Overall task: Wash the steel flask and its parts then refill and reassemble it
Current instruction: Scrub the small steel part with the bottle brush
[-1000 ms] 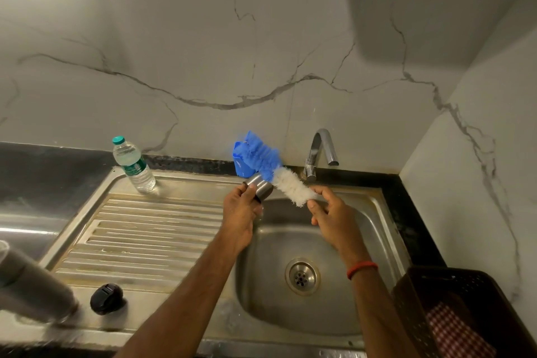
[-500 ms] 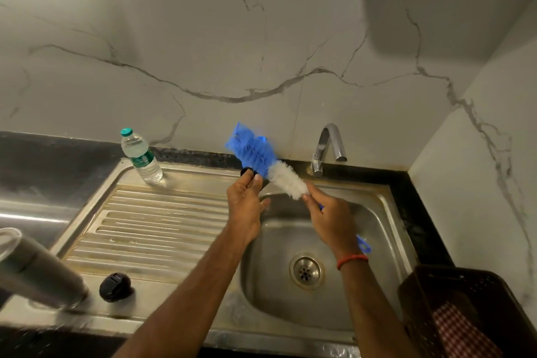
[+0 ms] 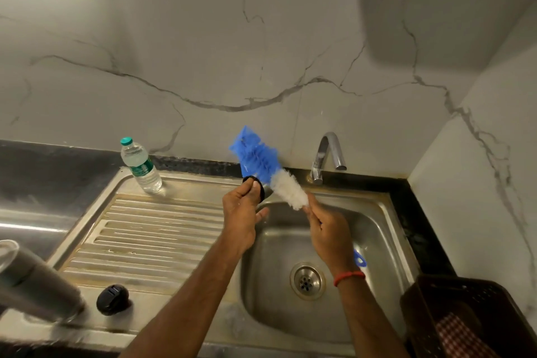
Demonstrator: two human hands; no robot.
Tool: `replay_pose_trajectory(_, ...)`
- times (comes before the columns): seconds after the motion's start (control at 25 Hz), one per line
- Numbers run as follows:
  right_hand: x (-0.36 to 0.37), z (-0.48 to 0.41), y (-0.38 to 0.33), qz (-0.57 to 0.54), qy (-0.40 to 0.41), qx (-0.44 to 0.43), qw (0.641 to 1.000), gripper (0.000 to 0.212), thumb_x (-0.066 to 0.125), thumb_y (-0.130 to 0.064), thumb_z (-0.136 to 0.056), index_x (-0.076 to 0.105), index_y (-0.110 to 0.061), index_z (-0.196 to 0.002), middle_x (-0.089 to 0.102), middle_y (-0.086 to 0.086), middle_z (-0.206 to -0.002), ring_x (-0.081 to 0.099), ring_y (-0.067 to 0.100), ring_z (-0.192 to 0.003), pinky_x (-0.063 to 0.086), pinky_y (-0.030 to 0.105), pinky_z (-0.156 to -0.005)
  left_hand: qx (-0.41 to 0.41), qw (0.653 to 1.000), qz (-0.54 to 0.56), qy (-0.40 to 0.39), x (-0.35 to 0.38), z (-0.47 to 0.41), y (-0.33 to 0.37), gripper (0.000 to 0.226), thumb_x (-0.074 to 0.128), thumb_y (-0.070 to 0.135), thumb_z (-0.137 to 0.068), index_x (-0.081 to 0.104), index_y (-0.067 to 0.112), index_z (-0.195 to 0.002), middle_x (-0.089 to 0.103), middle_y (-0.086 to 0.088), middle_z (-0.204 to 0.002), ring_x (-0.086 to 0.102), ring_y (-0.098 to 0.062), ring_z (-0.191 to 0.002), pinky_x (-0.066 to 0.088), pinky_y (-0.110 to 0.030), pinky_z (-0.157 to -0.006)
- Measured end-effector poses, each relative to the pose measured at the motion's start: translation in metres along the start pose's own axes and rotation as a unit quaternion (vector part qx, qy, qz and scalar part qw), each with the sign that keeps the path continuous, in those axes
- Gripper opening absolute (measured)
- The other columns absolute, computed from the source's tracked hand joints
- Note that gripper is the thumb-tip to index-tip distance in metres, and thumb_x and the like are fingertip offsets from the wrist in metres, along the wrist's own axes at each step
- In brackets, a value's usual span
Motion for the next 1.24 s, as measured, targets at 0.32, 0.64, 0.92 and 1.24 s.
replay_pose_trajectory(0.32,0.009,0.005,-0.004,-0.05,-0.008,0.033,0.998,0.042,0.056,-0.028,-0.099,0.055,-0.018,-0.14,0.075,0.005,-0.099,0.07,0.014,-0.082,0.058,0.031,-0.07,-0.024,0.999,0.029,-0.025,0.005,-0.002,0.003,0.02,0.057,0.02,-0.103,0.073,0.021,-0.114,0.077,-0.002,-0.114,0.069,-0.022,-0.116,0.046,-0.065,-0.102)
replay_pose_trajectory(0.64,0.023,0.036,0.012,-0.095,-0.041,0.132,0.986,0.031,0.057,-0.024,-0.099,0.056,-0.03,-0.13,0.073,0.007,-0.102,0.063,0.0,-0.079,0.048,0.009,-0.067,-0.046,0.996,0.072,0.006,-0.01,-0.007,0.008,0.02,0.053,0.015,-0.104,0.071,0.012,-0.113,0.076,-0.009,-0.115,0.07,-0.026,-0.115,0.046,-0.05,-0.1)
replay_pose_trajectory(0.92,0.025,0.038,0.015,-0.12,-0.008,0.153,0.981,0.034,0.059,-0.021,-0.098,0.058,-0.037,-0.129,0.073,0.0,-0.104,0.068,0.008,-0.088,0.059,0.039,-0.078,-0.031,0.995,0.099,-0.004,-0.007,-0.002,0.011,0.024,0.052,0.016,-0.103,0.071,0.009,-0.117,0.077,-0.009,-0.112,0.073,-0.021,-0.107,0.05,-0.033,-0.089)
replay_pose_trajectory(1.24,0.03,0.003,-0.032,-0.038,-0.021,0.068,0.997,0.035,0.054,-0.033,-0.1,0.064,-0.021,-0.132,0.073,-0.001,-0.086,0.065,0.007,-0.071,0.05,0.016,-0.061,-0.023,0.988,0.148,0.046,-0.009,-0.007,0.008,0.02,0.06,0.018,-0.101,0.073,0.004,-0.11,0.075,-0.015,-0.105,0.071,-0.028,-0.099,0.058,-0.04,-0.089)
Point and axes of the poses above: each hand's wrist, its own z-axis away from the middle knuckle, its own x-axis out of the palm, y = z × x, the point moved 8 cm from there along -z, towards the middle knuckle
